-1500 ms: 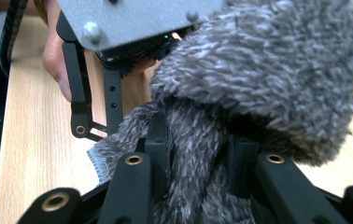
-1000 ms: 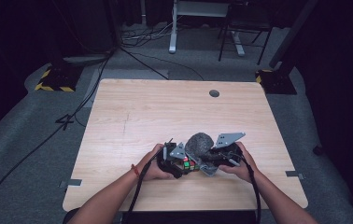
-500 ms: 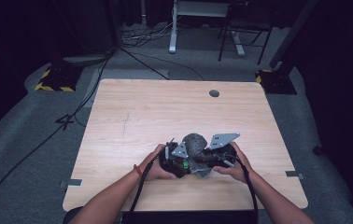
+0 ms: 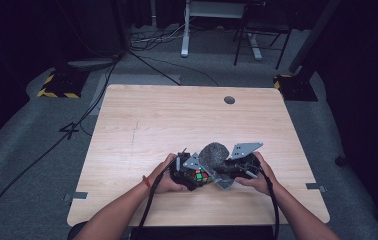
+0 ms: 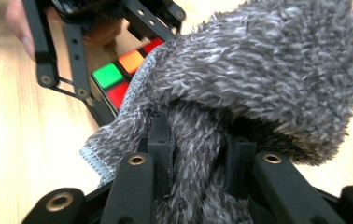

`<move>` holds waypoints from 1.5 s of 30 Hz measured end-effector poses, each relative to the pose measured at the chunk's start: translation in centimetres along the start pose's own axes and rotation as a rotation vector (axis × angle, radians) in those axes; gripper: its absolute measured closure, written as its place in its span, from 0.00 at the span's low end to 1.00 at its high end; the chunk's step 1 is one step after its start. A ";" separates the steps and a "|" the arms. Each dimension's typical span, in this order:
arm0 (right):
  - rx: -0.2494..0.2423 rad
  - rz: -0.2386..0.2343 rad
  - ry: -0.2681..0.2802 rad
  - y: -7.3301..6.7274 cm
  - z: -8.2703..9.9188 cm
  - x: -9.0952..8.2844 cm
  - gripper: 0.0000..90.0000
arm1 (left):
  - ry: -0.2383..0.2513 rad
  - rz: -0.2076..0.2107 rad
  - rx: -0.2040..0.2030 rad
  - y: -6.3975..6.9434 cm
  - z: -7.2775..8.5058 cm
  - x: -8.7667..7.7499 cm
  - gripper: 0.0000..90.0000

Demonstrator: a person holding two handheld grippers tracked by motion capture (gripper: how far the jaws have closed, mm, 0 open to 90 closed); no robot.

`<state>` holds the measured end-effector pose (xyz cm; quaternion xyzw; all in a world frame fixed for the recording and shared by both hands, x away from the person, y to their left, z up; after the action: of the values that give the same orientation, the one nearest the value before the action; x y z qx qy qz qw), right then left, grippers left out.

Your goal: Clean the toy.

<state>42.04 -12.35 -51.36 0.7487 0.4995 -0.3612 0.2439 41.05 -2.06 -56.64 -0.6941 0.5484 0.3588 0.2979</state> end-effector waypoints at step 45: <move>-0.047 -0.042 -0.006 -1.4 0.0 0.7 0.79 | 0.168 -0.070 0.069 -0.1 -2.9 -6.1 0.38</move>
<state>40.90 -11.40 -51.88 0.7312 0.5226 -0.3564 0.2553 40.74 -1.03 -49.92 -0.7299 0.5588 0.2696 0.2868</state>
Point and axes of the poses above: each handheld gripper's, and its own axes: x roughly forward along the jaws, z roughly out of its underside, y roughly to its right, the point moved 10 cm from there along x, roughly forward along the jaws, and after that the axes turned 10 degrees about -y, right-handed, at the moved point
